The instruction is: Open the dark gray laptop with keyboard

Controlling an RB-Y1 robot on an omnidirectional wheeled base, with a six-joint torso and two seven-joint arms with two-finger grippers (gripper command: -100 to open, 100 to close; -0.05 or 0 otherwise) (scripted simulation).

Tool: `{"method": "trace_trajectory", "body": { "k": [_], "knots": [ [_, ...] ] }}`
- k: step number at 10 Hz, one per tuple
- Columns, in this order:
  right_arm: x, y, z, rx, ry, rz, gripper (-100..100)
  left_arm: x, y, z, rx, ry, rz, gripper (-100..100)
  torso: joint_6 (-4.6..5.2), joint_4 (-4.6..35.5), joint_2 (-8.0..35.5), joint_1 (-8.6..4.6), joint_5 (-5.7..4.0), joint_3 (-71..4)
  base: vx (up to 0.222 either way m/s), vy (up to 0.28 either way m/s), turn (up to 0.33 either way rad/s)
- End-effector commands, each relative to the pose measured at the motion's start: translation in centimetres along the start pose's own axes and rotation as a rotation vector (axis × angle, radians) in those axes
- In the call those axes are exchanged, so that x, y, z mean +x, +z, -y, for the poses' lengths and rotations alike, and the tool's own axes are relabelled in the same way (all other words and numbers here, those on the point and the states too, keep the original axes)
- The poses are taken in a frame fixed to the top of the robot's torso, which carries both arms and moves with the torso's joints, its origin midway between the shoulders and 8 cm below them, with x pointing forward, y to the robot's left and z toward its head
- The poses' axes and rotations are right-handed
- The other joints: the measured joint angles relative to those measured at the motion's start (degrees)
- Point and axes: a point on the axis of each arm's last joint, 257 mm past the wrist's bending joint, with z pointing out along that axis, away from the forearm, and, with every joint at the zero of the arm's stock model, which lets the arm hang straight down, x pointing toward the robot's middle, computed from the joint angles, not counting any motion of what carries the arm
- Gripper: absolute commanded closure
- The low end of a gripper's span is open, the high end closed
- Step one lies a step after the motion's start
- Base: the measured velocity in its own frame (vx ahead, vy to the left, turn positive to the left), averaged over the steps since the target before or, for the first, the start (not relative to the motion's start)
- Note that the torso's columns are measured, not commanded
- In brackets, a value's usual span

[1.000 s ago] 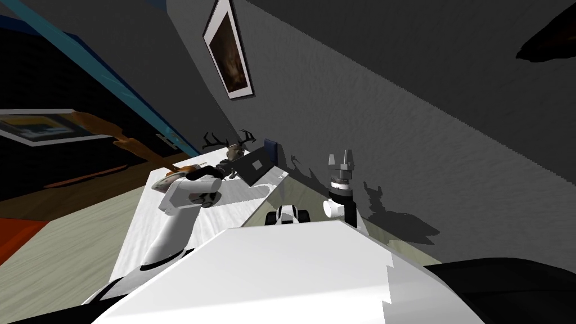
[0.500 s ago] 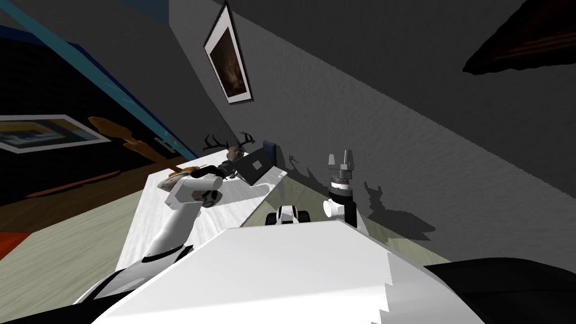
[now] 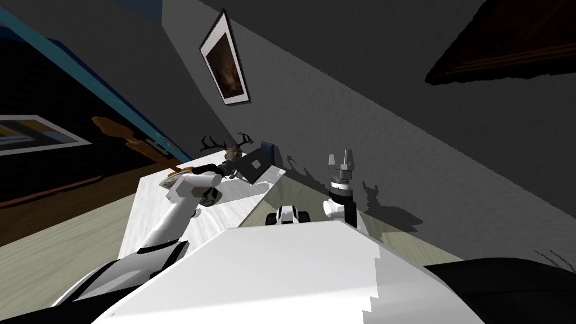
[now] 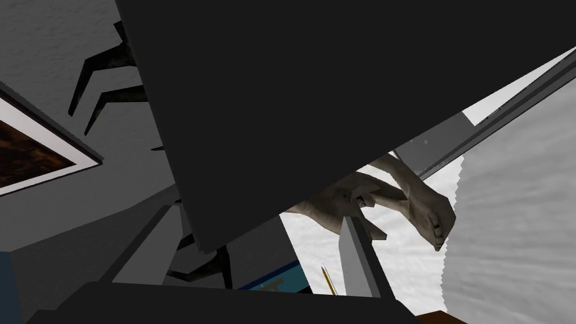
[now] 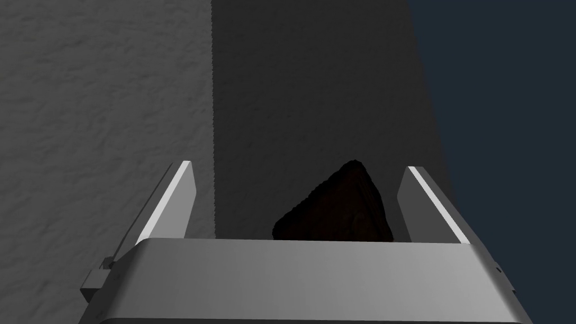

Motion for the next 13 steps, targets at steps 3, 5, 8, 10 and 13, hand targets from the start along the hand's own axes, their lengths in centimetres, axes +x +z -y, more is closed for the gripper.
{"method": "trace_trajectory", "body": {
  "k": [3,5,8,10,13],
  "knots": [
    [0.0,0.0,0.0,0.000,0.000,0.000,0,0.3,2.4,-2.7,-0.087,-0.023,-0.031,100,0.57,-0.04,0.19,-0.02,0.16,0.13,-0.096,0.016,-0.179],
    [0.0,0.0,0.0,0.000,0.000,0.000,0,-0.7,2.9,-4.6,-0.129,-0.038,-0.014,100,0.27,-0.20,-0.15,-0.11,0.16,-0.08,-0.007,0.004,0.006],
    [0.0,0.0,0.0,0.000,0.000,0.000,0,-1.5,3.8,-2.5,-0.115,-0.048,-0.029,100,0.54,0.07,0.41,-0.28,0.08,0.27,-0.094,0.004,-0.174],
    [0.0,0.0,0.0,0.000,0.000,0.000,0,-2.3,4.2,-4.0,-0.145,-0.062,-0.014,100,0.34,-0.12,-0.03,-0.11,0.17,0.00,0.002,-0.005,-0.013],
    [0.0,0.0,0.0,0.000,0.000,0.000,0,-3.4,4.5,-5.8,-0.183,-0.077,0.005,100,0.40,-0.14,-0.08,0.16,0.27,-0.05,0.003,-0.009,0.015]
  ]
}}
